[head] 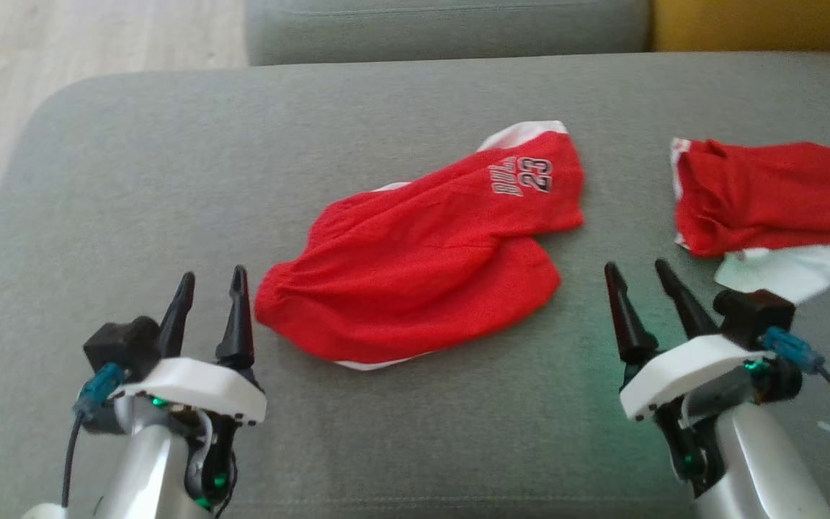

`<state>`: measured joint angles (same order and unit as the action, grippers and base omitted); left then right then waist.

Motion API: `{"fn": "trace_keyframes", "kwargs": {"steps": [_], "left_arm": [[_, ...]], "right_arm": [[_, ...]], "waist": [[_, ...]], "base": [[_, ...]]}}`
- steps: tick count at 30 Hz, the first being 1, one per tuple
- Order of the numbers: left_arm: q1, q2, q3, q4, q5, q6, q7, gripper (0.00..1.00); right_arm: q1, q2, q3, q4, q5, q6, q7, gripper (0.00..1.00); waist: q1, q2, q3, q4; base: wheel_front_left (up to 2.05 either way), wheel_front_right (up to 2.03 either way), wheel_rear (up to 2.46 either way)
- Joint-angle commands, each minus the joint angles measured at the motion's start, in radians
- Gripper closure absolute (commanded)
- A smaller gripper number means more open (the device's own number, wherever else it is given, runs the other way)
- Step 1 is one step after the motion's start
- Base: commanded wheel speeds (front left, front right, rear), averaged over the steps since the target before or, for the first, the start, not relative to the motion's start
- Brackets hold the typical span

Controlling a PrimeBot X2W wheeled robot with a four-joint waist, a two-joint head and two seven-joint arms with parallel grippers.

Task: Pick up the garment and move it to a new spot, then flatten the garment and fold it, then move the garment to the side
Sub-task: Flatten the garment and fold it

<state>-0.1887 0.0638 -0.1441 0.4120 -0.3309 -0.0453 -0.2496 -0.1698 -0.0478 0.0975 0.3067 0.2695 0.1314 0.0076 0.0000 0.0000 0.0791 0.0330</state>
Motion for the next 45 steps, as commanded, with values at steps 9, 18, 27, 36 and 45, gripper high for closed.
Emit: {"fn": "trace_keyframes", "kwargs": {"steps": [9, 18, 27, 36, 45], "left_arm": [[-0.003, -0.009, 0.007, -0.084, 0.016, -0.028, -0.012, 0.0], [-0.014, -0.013, -0.011, -0.081, 0.005, -0.033, -0.012, 0.0], [-0.02, -0.013, -0.017, -0.078, -0.009, -0.022, -0.012, 0.0], [-0.001, -0.013, -0.006, -0.073, -0.011, -0.016, -0.012, 0.0], [0.048, -0.013, -0.005, -0.085, -0.031, -0.005, -0.012, 0.0]], "right_arm": [[-0.126, -0.002, 0.038, 0.213, 0.065, -0.001, 0.084, 0.0], [-0.263, -0.002, 0.01, 0.411, 0.039, -0.001, 0.061, 0.0], [-0.364, -0.002, 0.061, 0.562, 0.065, -0.001, 0.018, 1.0], [-0.346, -0.002, 0.078, 0.576, 0.073, -0.001, -0.091, 1.0], [-0.192, -0.005, 0.024, 0.362, 0.034, -0.001, -0.042, 1.0]], "waist": [[0.0, 0.0, 0.02, 0.135], [0.0, 0.0, 0.051, 0.181], [0.0, 0.0, 0.061, 0.181], [0.0, 0.0, 0.014, 0.115], [0.0, 0.0, -0.057, 0.041]], "base": [[0.0, 0.0, 0.0], [0.0, 0.0, 0.0], [0.0, 0.0, 0.0], [0.0, 0.0, 0.0], [0.0, 0.0, 0.0]]}}
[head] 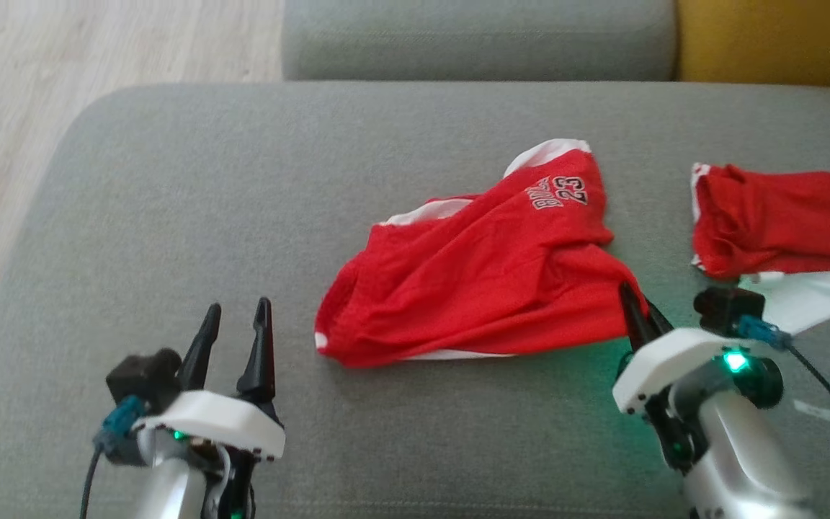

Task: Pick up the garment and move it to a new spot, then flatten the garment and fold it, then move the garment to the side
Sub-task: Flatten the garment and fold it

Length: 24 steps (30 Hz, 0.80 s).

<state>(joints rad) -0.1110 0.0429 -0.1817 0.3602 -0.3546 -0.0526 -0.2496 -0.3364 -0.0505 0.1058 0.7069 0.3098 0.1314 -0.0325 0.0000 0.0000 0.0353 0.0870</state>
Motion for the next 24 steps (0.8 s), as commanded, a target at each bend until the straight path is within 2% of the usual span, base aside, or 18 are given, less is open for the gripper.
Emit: {"fn": "trace_keyframes", "kwargs": {"steps": [1, 8, 13, 18, 24], "left_arm": [[-0.026, 0.007, 0.031, -0.035, -0.009, 0.003, -0.012, 0.0], [-0.023, 0.007, 0.002, -0.05, -0.025, 0.007, -0.012, 0.0], [-0.041, 0.007, -0.013, -0.05, -0.032, 0.004, -0.012, 0.0], [-0.067, 0.007, -0.031, -0.042, -0.038, -0.001, -0.012, 0.0], [-0.094, 0.007, -0.06, -0.03, -0.048, -0.005, -0.012, 0.0]], "right_arm": [[-0.006, -0.003, 0.007, -0.077, -0.012, -0.001, 0.016, 1.0], [0.088, -0.001, -0.084, -0.385, -0.074, -0.001, 0.192, 1.0], [0.07, 0.0, -0.104, -0.496, -0.098, -0.001, 0.292, 1.0], [-0.017, 0.0, -0.135, -0.463, -0.159, -0.001, 0.406, 1.0], [-0.158, 0.0, -0.193, -0.267, -0.241, -0.001, 0.467, 1.0]], "waist": [[0.0, 0.0, -0.017, -0.016], [0.0, 0.0, -0.005, 0.0], [0.0, 0.0, 0.027, 0.036], [0.0, 0.0, 0.065, 0.086], [0.0, 0.0, 0.09, 0.145]], "base": [[0.0, 0.0, 0.0], [0.0, 0.0, 0.0], [0.0, 0.0, 0.0], [0.0, 0.0, 0.0], [0.0, 0.0, 0.0]]}}
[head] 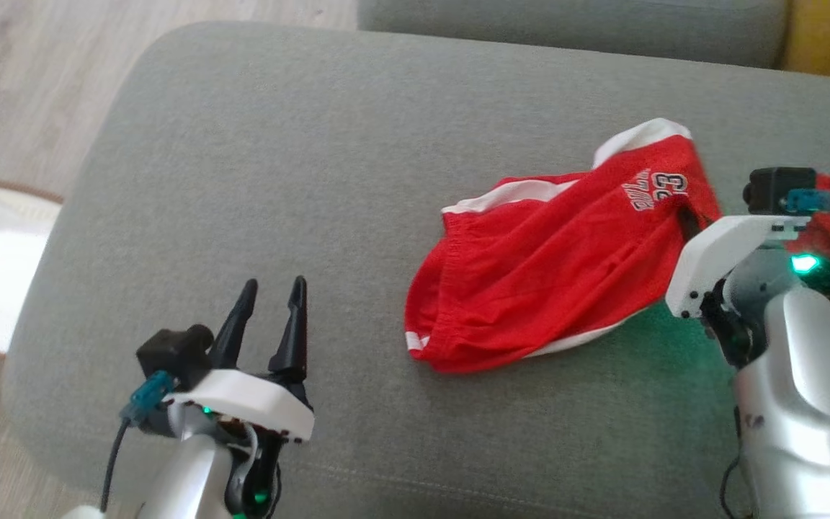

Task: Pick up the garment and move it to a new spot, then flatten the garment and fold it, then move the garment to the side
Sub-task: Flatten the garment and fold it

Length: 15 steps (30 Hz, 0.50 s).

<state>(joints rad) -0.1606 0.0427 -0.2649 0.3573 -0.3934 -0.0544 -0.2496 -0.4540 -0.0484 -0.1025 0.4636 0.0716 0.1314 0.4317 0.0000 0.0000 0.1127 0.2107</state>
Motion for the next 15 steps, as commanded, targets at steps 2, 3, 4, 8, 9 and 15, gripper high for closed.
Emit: {"fn": "trace_keyframes", "kwargs": {"steps": [2, 3, 4, 8, 9, 15], "left_arm": [[-0.048, 0.008, 0.016, -0.025, -0.013, -0.002, -0.012, 0.0], [-0.05, 0.008, 0.014, -0.024, -0.014, -0.001, -0.012, 0.0], [-0.052, 0.008, 0.012, -0.023, -0.015, -0.001, -0.012, 0.0], [-0.053, 0.008, 0.011, -0.024, -0.015, 0.0, -0.012, 0.0], [-0.052, 0.008, 0.013, -0.025, -0.015, 0.001, -0.012, 0.0], [-0.05, 0.008, 0.025, -0.026, -0.006, 0.002, -0.012, 0.0]], "right_arm": [[-0.077, -0.002, -0.001, 0.057, -0.042, -0.001, 0.005, 1.0], [-0.094, -0.002, -0.007, 0.095, -0.068, -0.001, 0.003, 1.0], [-0.108, -0.002, -0.012, 0.131, -0.087, -0.001, -0.001, 1.0], [-0.151, -0.002, -0.014, 0.261, -0.135, -0.001, -0.021, 0.46], [-0.16, -0.002, -0.016, 0.284, -0.151, -0.001, -0.035, 0.0], [-0.201, -0.002, -0.004, 0.374, -0.159, -0.001, -0.139, 0.0]], "waist": [[0.0, 0.0, 0.017, 0.037], [0.0, 0.0, 0.02, 0.044], [0.0, 0.0, 0.022, 0.049], [0.0, 0.0, 0.026, 0.057], [0.0, 0.0, 0.027, 0.056], [0.0, 0.0, 0.01, 0.017]], "base": [[0.0, 0.0, 0.0], [0.0, 0.0, 0.0], [0.0, 0.0, 0.0], [0.0, 0.0, 0.0], [0.0, 0.0, 0.0], [0.0, 0.0, 0.0]]}}
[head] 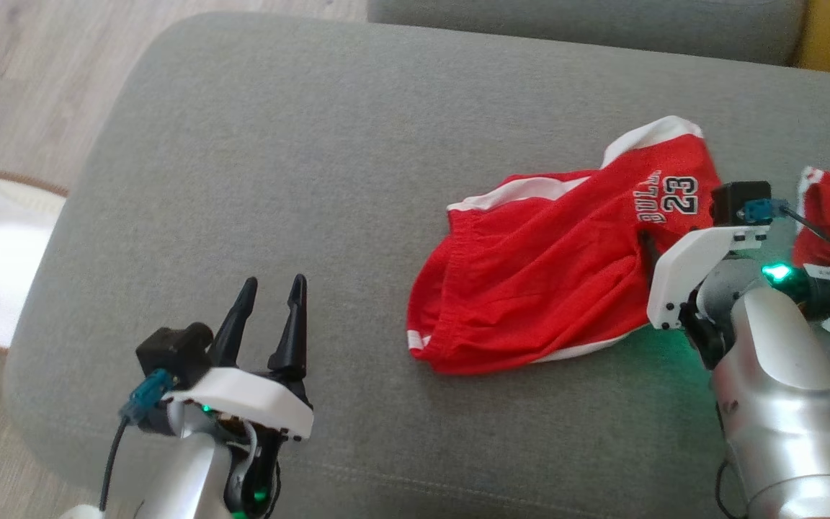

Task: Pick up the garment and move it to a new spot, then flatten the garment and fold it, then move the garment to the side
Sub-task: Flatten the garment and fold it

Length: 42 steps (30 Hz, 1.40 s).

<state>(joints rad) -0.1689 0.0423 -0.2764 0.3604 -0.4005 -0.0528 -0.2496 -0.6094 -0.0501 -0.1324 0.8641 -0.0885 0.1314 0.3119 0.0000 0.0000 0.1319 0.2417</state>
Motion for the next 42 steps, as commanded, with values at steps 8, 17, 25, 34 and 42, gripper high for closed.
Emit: {"fn": "trace_keyframes", "kwargs": {"steps": [8, 17, 25, 34, 42], "left_arm": [[-0.018, 0.008, 0.061, -0.06, 0.009, 0.0, -0.012, 0.0], [0.012, 0.008, 0.057, -0.095, 0.004, 0.0, -0.012, 0.0], [0.016, 0.008, 0.051, -0.11, 0.01, -0.007, -0.012, 0.0], [0.0, 0.011, 0.016, -0.069, 0.036, -0.041, -0.012, 0.0], [-0.017, 0.09, -0.12, 0.001, 0.092, -0.072, -0.001, 0.0]], "right_arm": [[-0.021, 0.0, 0.045, -0.108, 0.147, -0.001, -0.159, 0.0], [0.158, -0.004, 0.026, -0.375, 0.219, -0.001, -0.176, 0.0], [0.393, -0.001, 0.037, -0.636, 0.32, -0.001, -0.198, 0.0], [0.473, 0.0, 0.069, -0.704, 0.368, -0.001, -0.241, 0.0], [0.466, 0.0, 0.051, -0.701, 0.378, -0.001, -0.251, 0.0]], "waist": [[0.0, 0.0, -0.076, -0.133], [0.0, 0.0, -0.108, -0.224], [0.0, 0.0, -0.095, -0.269], [0.0, 0.0, -0.075, -0.288], [0.0, 0.0, -0.059, -0.287]], "base": [[0.0, 0.0, 0.0], [0.0, 0.0, 0.0], [0.0, 0.0, 0.0], [0.0, 0.0, 0.0], [0.0, 0.0, 0.0]]}}
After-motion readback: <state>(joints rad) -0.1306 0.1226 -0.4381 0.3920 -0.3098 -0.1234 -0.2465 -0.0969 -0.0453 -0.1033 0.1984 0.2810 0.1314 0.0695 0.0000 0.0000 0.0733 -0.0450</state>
